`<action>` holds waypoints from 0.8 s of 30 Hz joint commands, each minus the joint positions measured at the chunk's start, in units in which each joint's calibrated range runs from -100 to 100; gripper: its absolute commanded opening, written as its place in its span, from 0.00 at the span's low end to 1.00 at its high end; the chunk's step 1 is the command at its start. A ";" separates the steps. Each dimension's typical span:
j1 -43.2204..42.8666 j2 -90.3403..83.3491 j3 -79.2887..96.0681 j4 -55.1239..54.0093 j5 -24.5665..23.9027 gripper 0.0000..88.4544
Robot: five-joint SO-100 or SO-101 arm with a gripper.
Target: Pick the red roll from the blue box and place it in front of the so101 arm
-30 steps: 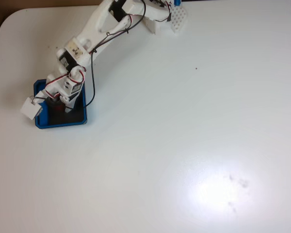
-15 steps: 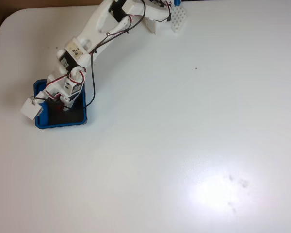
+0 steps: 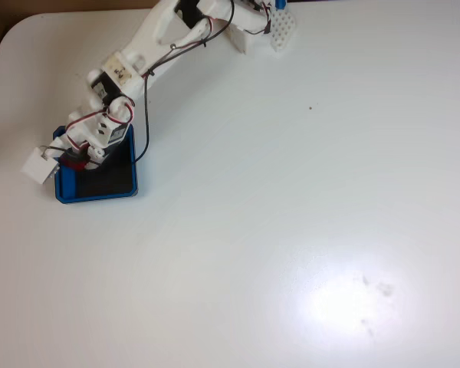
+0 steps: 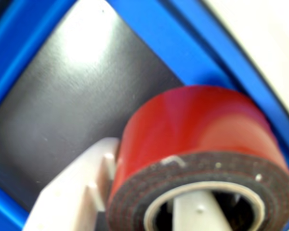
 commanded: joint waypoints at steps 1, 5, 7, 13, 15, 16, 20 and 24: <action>0.30 -14.72 0.07 -0.12 0.20 0.01; -2.14 -24.00 3.30 -0.04 0.37 0.01; -5.17 -28.68 6.80 0.12 0.37 0.01; -18.66 -43.57 24.14 7.47 0.46 0.01; -23.64 -47.58 29.00 11.35 0.46 0.01; -26.47 -49.00 30.52 13.33 0.46 0.01; -35.36 -51.26 33.40 22.48 -0.24 0.01; -40.35 -50.92 33.49 30.98 -0.33 0.01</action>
